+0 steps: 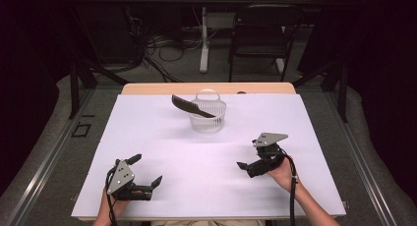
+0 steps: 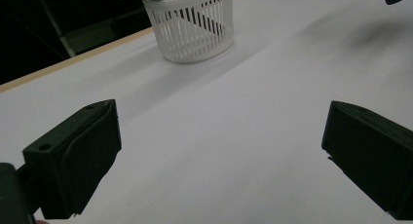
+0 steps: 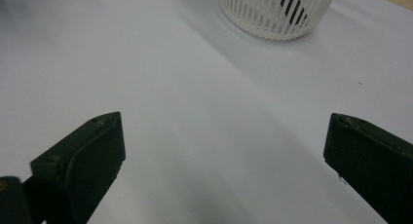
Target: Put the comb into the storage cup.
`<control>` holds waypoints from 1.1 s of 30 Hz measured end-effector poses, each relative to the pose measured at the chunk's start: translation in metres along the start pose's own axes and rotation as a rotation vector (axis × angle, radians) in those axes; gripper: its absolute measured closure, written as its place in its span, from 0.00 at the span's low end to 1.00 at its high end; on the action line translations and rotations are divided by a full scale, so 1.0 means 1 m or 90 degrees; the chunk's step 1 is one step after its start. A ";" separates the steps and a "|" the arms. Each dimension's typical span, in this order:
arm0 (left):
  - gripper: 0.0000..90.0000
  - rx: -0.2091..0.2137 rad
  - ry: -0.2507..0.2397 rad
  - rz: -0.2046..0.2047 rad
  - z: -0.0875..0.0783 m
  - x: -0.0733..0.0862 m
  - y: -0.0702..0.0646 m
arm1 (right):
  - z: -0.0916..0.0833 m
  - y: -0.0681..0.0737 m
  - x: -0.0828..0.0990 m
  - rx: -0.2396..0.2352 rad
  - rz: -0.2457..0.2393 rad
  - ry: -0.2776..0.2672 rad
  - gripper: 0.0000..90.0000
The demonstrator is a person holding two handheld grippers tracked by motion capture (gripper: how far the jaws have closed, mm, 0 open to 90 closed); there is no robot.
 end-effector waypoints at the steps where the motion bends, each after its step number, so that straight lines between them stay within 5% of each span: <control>1: 0.01 0.000 0.000 -0.001 0.000 0.000 0.000 | -0.001 0.000 0.002 0.002 -0.001 0.002 0.01; 33: 0.01 -0.004 0.006 -0.002 0.000 0.000 -0.001 | -0.038 0.009 0.043 0.051 0.013 -0.042 0.00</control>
Point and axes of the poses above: each handheld gripper's, and its own axes: z roughly forward along the jaws, x roughly out of its underside, y roughly to its left, the point moved 10 cm from there along z, roughly forward along the jaws, and after that the axes turned 5 degrees about z, right-handed, at the moved point
